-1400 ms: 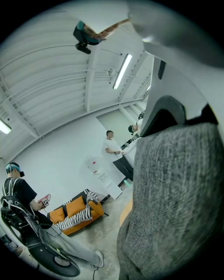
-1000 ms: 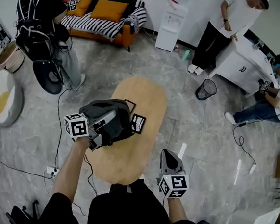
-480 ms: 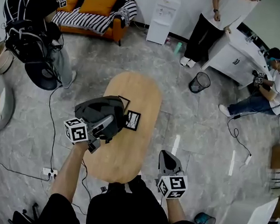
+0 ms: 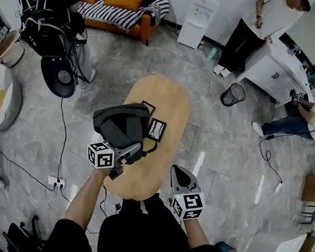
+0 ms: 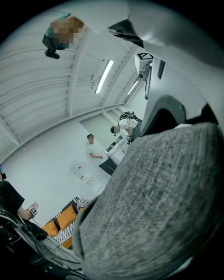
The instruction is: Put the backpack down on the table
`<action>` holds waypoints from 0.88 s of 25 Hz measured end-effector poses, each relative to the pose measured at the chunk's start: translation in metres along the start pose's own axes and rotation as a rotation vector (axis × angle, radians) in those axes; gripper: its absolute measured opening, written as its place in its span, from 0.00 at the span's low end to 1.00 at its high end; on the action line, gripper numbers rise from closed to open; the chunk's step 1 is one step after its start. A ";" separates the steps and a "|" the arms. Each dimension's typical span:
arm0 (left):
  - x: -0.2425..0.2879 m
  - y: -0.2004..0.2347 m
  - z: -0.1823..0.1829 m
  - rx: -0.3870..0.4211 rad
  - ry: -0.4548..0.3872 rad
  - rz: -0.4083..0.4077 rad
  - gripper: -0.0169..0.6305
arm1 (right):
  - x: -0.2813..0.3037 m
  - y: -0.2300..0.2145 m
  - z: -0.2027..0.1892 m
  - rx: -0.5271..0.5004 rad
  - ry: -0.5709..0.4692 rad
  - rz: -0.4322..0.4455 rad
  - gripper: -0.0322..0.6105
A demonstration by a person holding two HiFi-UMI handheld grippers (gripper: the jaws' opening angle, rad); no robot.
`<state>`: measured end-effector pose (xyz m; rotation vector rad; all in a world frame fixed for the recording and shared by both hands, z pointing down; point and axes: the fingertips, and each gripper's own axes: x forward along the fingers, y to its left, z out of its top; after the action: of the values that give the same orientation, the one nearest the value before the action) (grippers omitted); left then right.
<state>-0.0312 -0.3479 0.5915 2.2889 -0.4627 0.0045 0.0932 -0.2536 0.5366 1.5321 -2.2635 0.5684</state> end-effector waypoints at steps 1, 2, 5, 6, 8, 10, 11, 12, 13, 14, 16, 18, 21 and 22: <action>0.000 0.002 -0.008 -0.012 0.008 0.010 0.13 | 0.001 0.003 -0.001 -0.008 0.004 0.012 0.06; 0.000 0.006 -0.016 -0.025 0.015 0.022 0.14 | 0.002 0.007 -0.002 -0.014 0.008 0.022 0.06; -0.004 0.014 -0.036 -0.057 0.024 0.053 0.15 | 0.003 0.015 -0.007 -0.028 0.023 0.044 0.06; -0.004 0.016 -0.042 -0.066 0.025 0.058 0.15 | 0.003 0.016 -0.008 -0.032 0.028 0.049 0.06; -0.005 0.019 -0.053 -0.094 0.028 0.067 0.16 | 0.002 0.018 -0.011 -0.041 0.037 0.056 0.06; -0.006 0.024 -0.063 -0.122 0.028 0.085 0.16 | 0.002 0.020 -0.012 -0.048 0.044 0.061 0.06; -0.006 0.025 -0.069 -0.131 0.029 0.094 0.16 | 0.001 0.021 -0.012 -0.051 0.046 0.064 0.06; -0.007 0.026 -0.075 -0.139 0.031 0.099 0.16 | 0.001 0.021 -0.012 -0.053 0.048 0.066 0.06; -0.007 0.025 -0.081 -0.148 0.031 0.103 0.16 | 0.001 0.022 -0.013 -0.056 0.050 0.069 0.06; -0.008 0.025 -0.087 -0.157 0.030 0.107 0.16 | 0.001 0.022 -0.013 -0.059 0.052 0.071 0.06; -0.010 0.025 -0.097 -0.178 0.024 0.117 0.16 | 0.001 0.023 -0.015 -0.064 0.058 0.076 0.06; -0.012 0.025 -0.107 -0.202 0.018 0.133 0.16 | 0.002 0.024 -0.016 -0.069 0.064 0.082 0.06; -0.013 0.023 -0.124 -0.240 0.018 0.145 0.16 | 0.004 0.027 -0.018 -0.078 0.072 0.097 0.06; -0.014 0.022 -0.130 -0.251 0.018 0.149 0.16 | 0.004 0.028 -0.019 -0.081 0.074 0.104 0.06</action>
<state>-0.0333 -0.2654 0.6950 2.0034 -0.5894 0.0395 0.0665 -0.2379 0.5513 1.3403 -2.2909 0.5457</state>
